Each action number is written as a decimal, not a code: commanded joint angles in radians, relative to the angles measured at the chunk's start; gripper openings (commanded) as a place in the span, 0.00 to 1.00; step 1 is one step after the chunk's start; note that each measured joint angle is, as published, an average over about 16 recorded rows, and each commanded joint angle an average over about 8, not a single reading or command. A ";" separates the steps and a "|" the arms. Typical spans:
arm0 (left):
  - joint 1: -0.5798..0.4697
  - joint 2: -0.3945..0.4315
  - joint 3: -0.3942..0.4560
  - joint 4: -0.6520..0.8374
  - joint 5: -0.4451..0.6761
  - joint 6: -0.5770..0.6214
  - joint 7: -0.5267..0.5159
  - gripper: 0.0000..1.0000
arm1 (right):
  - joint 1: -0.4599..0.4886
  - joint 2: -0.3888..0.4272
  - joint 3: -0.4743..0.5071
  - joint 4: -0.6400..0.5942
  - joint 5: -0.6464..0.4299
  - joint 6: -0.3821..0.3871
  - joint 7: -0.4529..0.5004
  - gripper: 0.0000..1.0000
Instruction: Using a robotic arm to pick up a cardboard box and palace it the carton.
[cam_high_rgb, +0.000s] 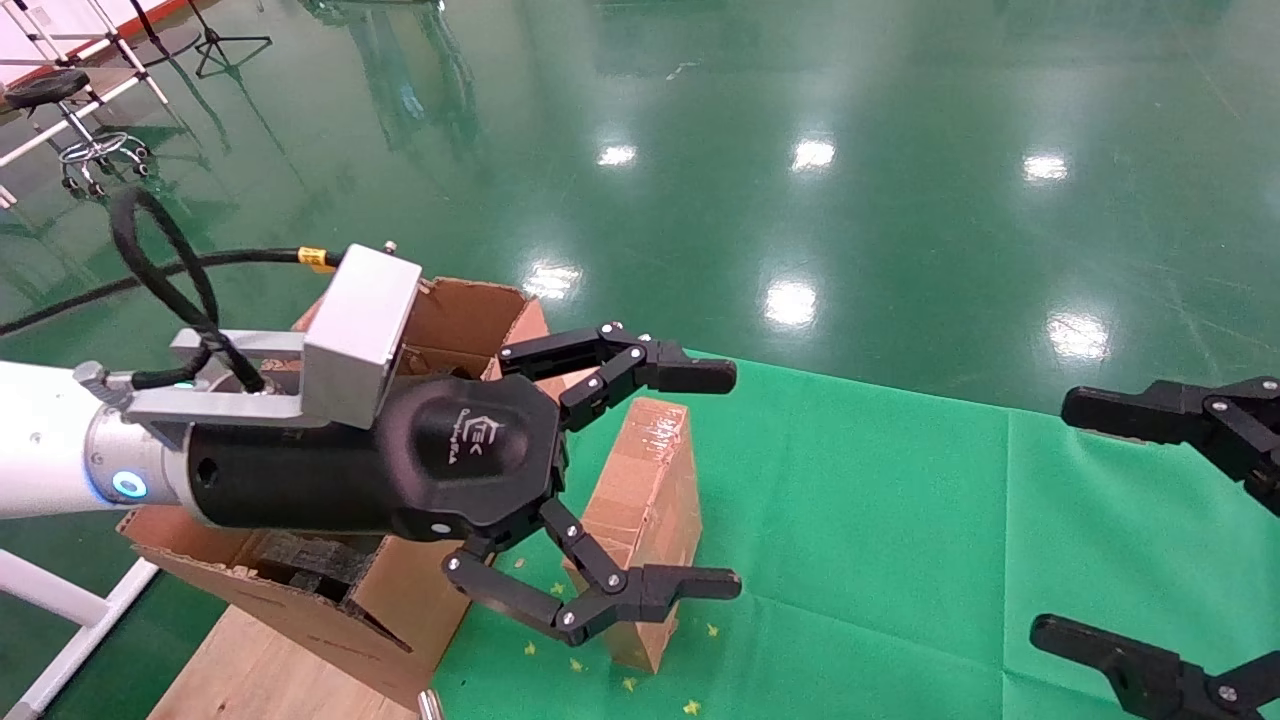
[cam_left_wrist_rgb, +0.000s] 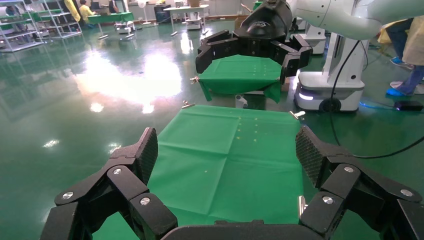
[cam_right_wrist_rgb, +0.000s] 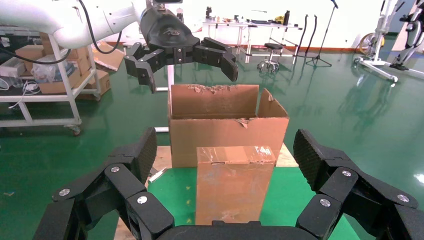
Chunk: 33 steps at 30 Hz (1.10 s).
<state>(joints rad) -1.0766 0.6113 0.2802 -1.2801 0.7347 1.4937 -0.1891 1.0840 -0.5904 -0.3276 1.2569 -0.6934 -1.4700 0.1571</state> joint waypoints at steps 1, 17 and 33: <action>0.000 0.000 0.000 0.000 0.000 0.000 0.000 1.00 | 0.000 0.000 0.000 0.000 0.000 0.000 0.000 1.00; -0.002 -0.005 0.002 -0.002 0.010 -0.001 0.000 1.00 | 0.000 0.000 0.000 0.000 0.000 0.000 0.000 0.61; -0.231 -0.046 0.160 -0.063 0.419 -0.007 -0.195 1.00 | 0.000 0.000 0.000 0.000 0.000 0.000 0.000 0.00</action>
<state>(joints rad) -1.2959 0.5604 0.4330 -1.3406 1.1429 1.4871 -0.3674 1.0840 -0.5903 -0.3277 1.2565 -0.6934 -1.4698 0.1569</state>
